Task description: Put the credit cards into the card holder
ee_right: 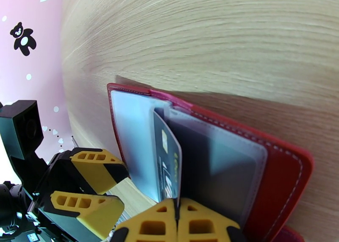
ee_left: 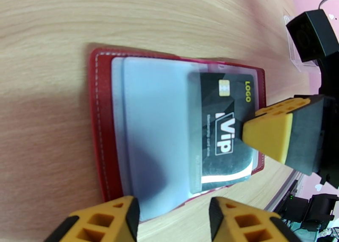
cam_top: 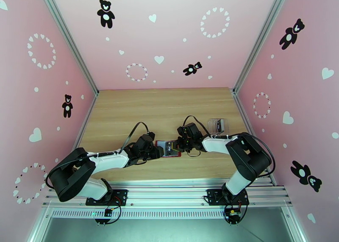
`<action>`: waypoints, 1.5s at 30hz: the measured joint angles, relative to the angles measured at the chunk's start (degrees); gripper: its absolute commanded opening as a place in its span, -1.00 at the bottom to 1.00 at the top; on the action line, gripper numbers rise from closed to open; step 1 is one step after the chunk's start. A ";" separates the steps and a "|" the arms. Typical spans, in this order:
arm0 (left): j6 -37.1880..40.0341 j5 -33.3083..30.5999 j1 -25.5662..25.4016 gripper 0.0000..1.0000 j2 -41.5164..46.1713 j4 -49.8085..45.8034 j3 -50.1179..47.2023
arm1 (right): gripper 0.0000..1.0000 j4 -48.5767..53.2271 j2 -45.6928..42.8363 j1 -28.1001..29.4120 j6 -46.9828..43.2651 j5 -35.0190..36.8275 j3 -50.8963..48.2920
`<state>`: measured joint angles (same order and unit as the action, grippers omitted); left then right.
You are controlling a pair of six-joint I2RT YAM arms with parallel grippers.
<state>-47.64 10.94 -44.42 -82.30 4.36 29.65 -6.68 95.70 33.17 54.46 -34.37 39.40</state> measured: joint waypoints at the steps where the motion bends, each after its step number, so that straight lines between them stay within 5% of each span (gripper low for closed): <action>1: 0.20 -0.28 -0.02 0.00 0.55 -0.76 0.00 | -1.00 -0.13 0.04 0.00 0.00 0.00 0.00; 6: 1.07 -1.60 -0.02 0.00 2.19 -3.69 0.59 | -1.00 -0.42 0.42 0.00 -0.02 -0.13 0.00; 21: 1.97 -2.84 -0.02 -0.12 -0.61 -4.42 2.25 | -0.40 2.64 0.59 0.55 -1.55 1.22 0.92; 45: 1.95 -2.84 -0.02 -0.14 -1.62 -3.74 2.25 | -0.35 14.62 2.64 5.57 -4.09 10.67 9.68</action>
<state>-45.69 8.10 -44.45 -83.92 0.62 31.90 7.94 98.35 38.74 50.37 -23.70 49.08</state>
